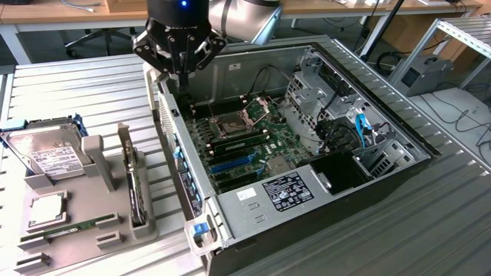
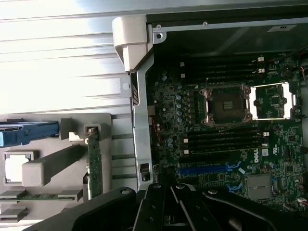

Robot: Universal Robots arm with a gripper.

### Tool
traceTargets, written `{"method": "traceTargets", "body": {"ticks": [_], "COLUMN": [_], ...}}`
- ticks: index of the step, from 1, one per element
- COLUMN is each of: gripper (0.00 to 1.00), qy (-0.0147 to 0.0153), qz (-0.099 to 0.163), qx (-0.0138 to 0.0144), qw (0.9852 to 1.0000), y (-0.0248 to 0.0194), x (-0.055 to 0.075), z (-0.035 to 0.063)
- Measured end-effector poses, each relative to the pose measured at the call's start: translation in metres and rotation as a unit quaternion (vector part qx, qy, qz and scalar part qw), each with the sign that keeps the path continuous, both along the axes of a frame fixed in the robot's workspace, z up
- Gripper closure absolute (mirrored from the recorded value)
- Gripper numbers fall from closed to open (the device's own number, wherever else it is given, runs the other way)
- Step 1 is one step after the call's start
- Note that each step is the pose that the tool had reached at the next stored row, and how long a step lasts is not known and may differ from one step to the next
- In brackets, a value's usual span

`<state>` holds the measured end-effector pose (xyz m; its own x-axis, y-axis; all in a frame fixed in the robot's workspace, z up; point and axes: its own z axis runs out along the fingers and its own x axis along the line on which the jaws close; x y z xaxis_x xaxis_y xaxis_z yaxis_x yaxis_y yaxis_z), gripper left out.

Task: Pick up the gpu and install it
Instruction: 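Reach for the gpu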

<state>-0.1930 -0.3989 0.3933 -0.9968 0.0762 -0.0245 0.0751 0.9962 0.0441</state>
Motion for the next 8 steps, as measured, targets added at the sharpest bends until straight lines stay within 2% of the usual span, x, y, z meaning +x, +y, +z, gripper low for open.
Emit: {"method": "traceTargets", "body": {"ticks": [8], "gripper": [0.89], "qy": [0.0000], "qz": [0.000], "qx": [0.0000], "qw": [1.0000], "y": [0.0000], "x": [-0.0039], "z": [0.0000]}}
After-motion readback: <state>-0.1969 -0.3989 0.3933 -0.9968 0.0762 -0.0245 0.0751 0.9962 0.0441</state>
